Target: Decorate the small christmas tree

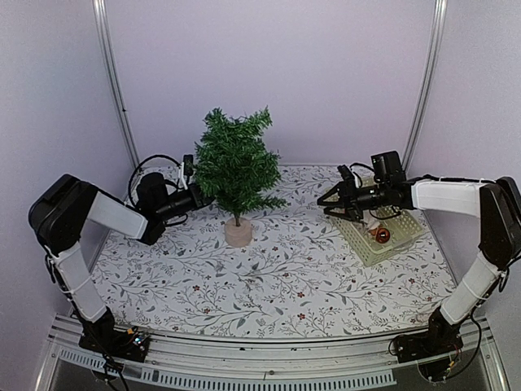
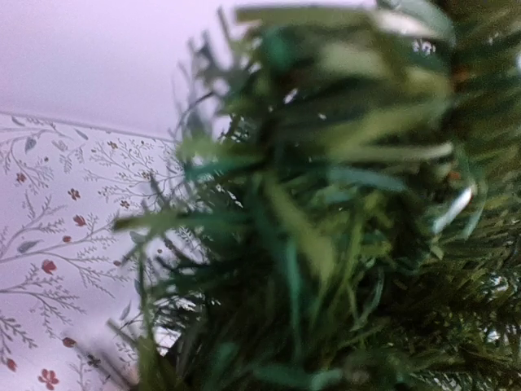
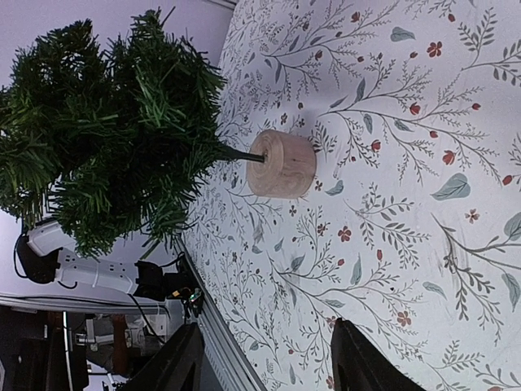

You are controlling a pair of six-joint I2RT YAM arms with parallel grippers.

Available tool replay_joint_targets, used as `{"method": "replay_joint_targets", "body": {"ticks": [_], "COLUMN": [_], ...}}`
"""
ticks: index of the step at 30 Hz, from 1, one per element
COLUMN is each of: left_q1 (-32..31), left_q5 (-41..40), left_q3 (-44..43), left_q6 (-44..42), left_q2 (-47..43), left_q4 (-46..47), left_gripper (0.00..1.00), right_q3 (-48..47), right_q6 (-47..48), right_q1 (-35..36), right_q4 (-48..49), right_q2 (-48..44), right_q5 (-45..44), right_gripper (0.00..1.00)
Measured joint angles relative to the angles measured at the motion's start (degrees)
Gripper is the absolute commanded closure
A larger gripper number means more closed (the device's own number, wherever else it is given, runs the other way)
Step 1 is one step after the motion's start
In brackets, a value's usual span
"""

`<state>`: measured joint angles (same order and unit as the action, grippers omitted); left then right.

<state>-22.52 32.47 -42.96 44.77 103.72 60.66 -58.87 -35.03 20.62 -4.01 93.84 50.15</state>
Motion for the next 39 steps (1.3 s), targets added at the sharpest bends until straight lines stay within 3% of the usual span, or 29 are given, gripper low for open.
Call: {"method": "replay_joint_targets", "body": {"ticks": [9, 15, 21, 27, 31, 39], "left_q1": [1.4, 3.26, 6.43, 9.05, 9.62, 9.68], "left_q5": [-1.73, -4.92, -7.52, -11.08, -12.44, -12.63], "left_q3": [0.02, 1.6, 4.57, 6.47, 6.71, 7.41], "left_q6": [-2.05, -3.48, -4.61, -7.02, -8.63, -10.34], "left_q2": [-3.78, -9.97, -17.33, -26.51, -31.12, -35.34], "left_q4": [-5.18, -10.38, -16.57, -24.37, -28.59, -33.81], "left_gripper": [0.25, 0.03, 0.01, 0.01, 0.01, 0.01], "right_q3": [-1.18, -1.25, -3.02, -7.61, -12.02, -15.37], "right_q6": [2.78, 4.94, 9.05, 14.91, 19.15, 24.85], "right_q1": [-0.83, -6.14, -12.46, -16.2, -17.03, -18.16], "right_q4": [-6.54, -11.78, -19.23, -28.17, -31.82, -34.75], "right_q2": [-0.17, -3.41, -6.56, -6.6, -2.49, 7.23], "right_q5": [-3.56, -5.86, -10.25, -20.35, -27.39, -32.35], "right_gripper": [0.41, 0.41, 0.44, 0.46, 0.47, 0.44]}}
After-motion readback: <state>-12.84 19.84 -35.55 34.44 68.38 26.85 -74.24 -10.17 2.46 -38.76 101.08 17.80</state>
